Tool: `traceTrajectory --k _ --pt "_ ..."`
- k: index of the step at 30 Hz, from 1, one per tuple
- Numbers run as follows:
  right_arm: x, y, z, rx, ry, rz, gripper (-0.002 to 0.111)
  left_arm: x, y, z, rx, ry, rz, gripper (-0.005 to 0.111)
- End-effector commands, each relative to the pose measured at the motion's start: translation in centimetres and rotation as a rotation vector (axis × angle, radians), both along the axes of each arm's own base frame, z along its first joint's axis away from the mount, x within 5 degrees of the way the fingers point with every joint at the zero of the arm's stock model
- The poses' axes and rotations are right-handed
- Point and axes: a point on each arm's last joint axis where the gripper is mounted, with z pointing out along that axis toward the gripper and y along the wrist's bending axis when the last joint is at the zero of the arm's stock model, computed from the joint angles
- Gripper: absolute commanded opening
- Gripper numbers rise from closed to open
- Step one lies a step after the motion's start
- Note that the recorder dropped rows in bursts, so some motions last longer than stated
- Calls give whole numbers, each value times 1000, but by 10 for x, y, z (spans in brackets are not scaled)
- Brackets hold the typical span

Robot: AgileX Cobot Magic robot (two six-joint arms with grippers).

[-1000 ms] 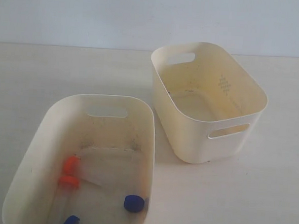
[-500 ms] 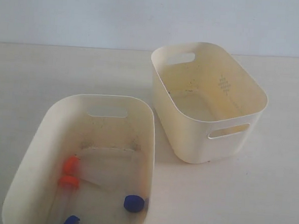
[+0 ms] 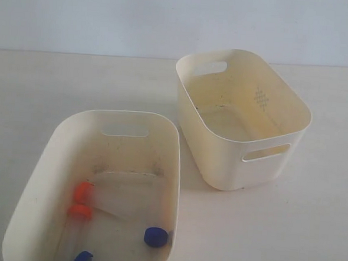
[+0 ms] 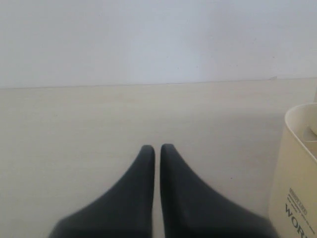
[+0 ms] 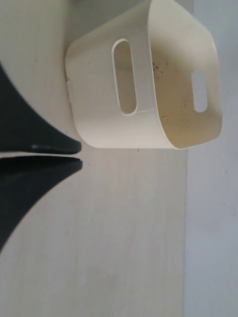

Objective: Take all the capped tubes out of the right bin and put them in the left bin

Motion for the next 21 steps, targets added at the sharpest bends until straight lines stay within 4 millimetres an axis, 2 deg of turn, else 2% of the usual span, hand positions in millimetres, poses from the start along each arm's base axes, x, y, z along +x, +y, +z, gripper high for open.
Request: traceTrajectory --k 1,21 --pt "0 -3 0 -16 -1 -42 1 0 0 2 -7 -12 2 4" --pt "0 -3 0 -29 3 -40 1 0 0 2 -7 -12 2 4"
